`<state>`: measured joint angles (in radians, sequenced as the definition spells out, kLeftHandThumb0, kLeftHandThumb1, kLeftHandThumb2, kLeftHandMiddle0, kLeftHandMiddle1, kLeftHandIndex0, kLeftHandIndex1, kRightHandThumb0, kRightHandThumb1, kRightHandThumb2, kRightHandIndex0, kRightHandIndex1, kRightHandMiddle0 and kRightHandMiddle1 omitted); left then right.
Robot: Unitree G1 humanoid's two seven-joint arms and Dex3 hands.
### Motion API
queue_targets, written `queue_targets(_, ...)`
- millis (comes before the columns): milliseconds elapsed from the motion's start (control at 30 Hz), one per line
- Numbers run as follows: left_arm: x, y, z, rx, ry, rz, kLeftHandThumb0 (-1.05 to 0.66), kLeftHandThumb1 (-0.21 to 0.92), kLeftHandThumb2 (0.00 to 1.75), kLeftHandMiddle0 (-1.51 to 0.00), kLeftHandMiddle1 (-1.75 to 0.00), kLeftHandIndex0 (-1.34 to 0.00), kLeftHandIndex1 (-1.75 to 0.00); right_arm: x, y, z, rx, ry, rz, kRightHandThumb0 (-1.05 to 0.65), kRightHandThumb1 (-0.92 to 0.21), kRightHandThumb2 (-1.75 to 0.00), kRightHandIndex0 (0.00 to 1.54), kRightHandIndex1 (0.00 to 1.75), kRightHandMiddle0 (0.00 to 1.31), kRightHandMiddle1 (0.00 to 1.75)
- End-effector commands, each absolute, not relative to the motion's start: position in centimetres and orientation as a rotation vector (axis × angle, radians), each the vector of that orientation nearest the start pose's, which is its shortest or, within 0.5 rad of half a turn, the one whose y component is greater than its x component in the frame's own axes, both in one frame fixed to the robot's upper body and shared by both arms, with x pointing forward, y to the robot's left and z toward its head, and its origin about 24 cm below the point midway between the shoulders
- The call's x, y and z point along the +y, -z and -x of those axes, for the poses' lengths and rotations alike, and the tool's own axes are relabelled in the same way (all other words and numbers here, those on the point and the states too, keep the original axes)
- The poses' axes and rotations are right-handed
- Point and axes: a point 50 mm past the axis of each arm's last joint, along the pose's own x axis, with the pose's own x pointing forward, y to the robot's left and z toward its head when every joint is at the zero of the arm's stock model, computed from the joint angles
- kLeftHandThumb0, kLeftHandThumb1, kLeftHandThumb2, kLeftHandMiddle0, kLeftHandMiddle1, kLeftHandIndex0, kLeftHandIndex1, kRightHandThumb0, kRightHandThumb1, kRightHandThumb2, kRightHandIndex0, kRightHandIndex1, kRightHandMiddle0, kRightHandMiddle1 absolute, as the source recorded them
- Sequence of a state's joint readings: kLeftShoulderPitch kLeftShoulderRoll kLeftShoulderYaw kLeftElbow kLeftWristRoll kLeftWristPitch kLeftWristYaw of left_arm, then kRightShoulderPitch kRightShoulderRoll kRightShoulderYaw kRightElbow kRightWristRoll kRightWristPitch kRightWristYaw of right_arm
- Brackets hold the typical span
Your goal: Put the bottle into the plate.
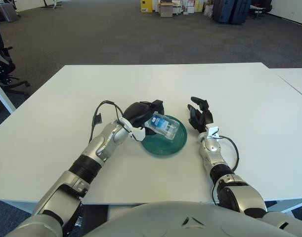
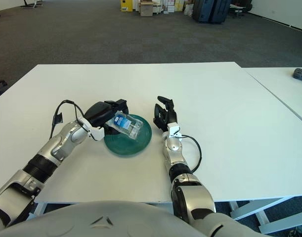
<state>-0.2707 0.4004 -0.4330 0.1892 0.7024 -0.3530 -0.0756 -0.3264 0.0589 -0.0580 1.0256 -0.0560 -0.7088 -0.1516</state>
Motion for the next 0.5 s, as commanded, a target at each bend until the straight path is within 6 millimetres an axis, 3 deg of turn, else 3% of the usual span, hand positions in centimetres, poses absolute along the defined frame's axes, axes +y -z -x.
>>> queue_targets(0, 10.13, -7.85, -27.54, -0.480, 0.672, -1.142, -0.94, 0.92, 0.52, -0.17, -0.97, -0.08, -1.15, -12.12, 6.29, -24.53, 0.153, 0.065, -0.027, -0.69, -0.92, -0.67, 0.54, 0.02, 0.09, 0.95)
queue_targets(33, 10.12, -7.99, -27.43, -0.476, 0.693, -1.144, -0.95, 0.92, 0.53, -0.20, -0.70, -0.07, -1.09, -12.11, 6.32, -24.54, 0.155, 0.061, -0.030, -0.69, -0.92, -0.68, 0.54, 0.02, 0.08, 0.95)
queue_targets(100, 10.12, -8.09, -27.32, -0.467, 0.714, -1.144, -0.99, 0.92, 0.54, -0.22, -0.40, -0.04, -1.02, -12.10, 6.35, -24.53, 0.158, 0.057, -0.032, -0.68, -0.92, -0.68, 0.54, 0.02, 0.07, 0.95)
queue_targets(167, 10.17, -8.10, -27.27, -0.451, 0.741, -1.142, -1.01, 0.92, 0.54, -0.20, -0.23, -0.02, -0.95, -12.07, 6.36, -24.52, 0.158, 0.053, -0.032, -0.68, -0.92, -0.68, 0.54, 0.02, 0.07, 0.94)
queue_targets(300, 10.24, -8.35, -27.12, -0.430, 0.784, -1.145, -1.04, 0.92, 0.55, -0.14, -0.06, 0.00, -0.76, -12.03, 6.34, -24.51, 0.155, 0.047, -0.033, -0.66, -0.92, -0.69, 0.52, 0.01, 0.05, 0.93)
queue_targets(467, 10.34, -8.61, -27.02, -0.419, 0.795, -1.134, -1.05, 0.92, 0.59, -0.06, -0.01, 0.00, -0.56, -11.94, 6.36, -24.49, 0.156, 0.040, -0.037, -0.64, -0.92, -0.69, 0.53, 0.01, 0.06, 0.93)
